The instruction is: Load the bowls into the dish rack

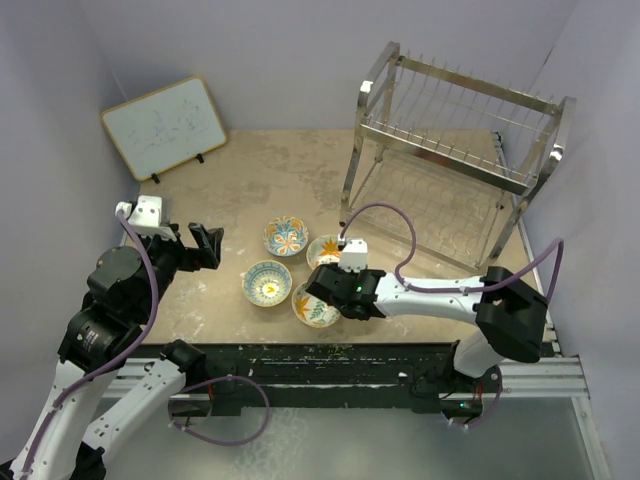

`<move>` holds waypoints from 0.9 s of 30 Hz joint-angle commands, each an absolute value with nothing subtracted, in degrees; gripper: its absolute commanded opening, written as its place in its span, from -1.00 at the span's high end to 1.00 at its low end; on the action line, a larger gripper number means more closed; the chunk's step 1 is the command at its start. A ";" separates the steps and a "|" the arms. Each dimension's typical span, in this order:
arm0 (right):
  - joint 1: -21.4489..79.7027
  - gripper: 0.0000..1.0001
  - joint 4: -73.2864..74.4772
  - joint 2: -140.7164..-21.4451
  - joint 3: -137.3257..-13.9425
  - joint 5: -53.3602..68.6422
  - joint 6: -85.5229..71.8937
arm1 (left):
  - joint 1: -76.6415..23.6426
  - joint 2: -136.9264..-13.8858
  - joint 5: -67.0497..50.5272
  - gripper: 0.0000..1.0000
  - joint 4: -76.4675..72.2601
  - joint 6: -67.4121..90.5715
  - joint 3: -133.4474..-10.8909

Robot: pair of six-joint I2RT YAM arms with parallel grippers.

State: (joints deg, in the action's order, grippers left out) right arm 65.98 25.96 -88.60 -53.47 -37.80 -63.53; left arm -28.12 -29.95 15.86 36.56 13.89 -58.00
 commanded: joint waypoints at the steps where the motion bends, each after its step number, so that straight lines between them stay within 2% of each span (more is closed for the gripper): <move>1: 66.15 0.14 29.76 -88.06 -56.00 -43.37 -66.19 | -27.73 -30.37 15.99 -0.98 34.64 13.19 -58.61; 12: 66.38 0.09 28.77 -83.84 -55.82 -43.22 -63.12 | -27.71 -30.15 16.18 -0.98 34.72 13.34 -58.51; 21: 66.36 0.10 32.78 -88.96 -57.21 -43.92 -67.79 | -27.73 -29.99 15.60 -0.98 34.88 13.58 -58.45; 27: 66.28 0.12 30.46 -89.39 -57.22 -43.35 -67.33 | -27.73 -29.60 15.91 -0.98 35.11 13.42 -58.10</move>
State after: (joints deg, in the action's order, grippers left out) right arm 66.00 30.24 -89.67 -55.42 -41.04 -65.52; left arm -28.12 -29.98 15.84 36.56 13.89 -58.00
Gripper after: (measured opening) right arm 0.448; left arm 0.990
